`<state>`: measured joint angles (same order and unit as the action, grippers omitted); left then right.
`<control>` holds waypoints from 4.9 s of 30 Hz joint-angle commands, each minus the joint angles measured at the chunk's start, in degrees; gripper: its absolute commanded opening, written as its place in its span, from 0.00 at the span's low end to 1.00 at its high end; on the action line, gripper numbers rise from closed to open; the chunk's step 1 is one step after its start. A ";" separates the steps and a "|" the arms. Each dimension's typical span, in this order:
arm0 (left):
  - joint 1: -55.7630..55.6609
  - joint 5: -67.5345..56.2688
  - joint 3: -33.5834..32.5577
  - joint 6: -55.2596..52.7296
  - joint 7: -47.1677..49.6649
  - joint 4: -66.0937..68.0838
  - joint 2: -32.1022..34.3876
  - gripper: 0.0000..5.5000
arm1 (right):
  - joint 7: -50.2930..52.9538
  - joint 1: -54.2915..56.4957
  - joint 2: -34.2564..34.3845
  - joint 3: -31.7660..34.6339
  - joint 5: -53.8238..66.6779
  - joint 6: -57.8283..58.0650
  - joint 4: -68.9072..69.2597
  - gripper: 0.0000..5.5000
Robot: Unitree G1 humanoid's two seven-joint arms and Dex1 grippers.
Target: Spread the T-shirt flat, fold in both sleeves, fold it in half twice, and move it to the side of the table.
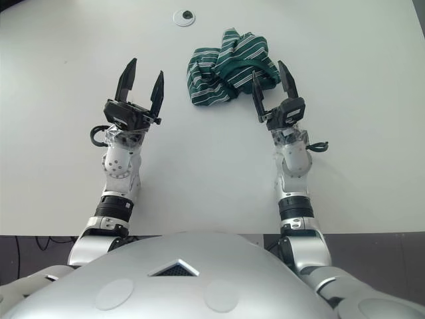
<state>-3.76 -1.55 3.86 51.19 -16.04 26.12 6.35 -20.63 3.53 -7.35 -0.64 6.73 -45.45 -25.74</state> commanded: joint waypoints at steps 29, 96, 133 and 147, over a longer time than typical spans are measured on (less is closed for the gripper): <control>-3.20 0.02 0.12 -2.28 -1.42 5.13 -0.04 0.46 | 0.86 0.35 0.62 -0.58 -0.65 0.32 -0.54 0.50; -6.23 3.58 15.81 -34.47 -23.77 -22.77 14.21 0.01 | 2.70 2.16 0.28 0.73 4.66 3.92 6.23 0.50; 26.67 -36.54 -6.41 -37.39 -34.90 -58.12 23.06 0.00 | -11.30 -3.76 -21.10 -12.33 -21.55 0.06 12.20 0.45; 25.86 -35.95 -5.81 -38.67 -35.36 -58.24 21.89 0.00 | -5.43 0.28 -21.00 -14.59 -25.06 -2.56 6.88 0.02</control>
<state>22.52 -38.11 -2.01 12.87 -51.18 -31.71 28.38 -26.36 2.62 -27.70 -14.93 -18.05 -47.46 -18.38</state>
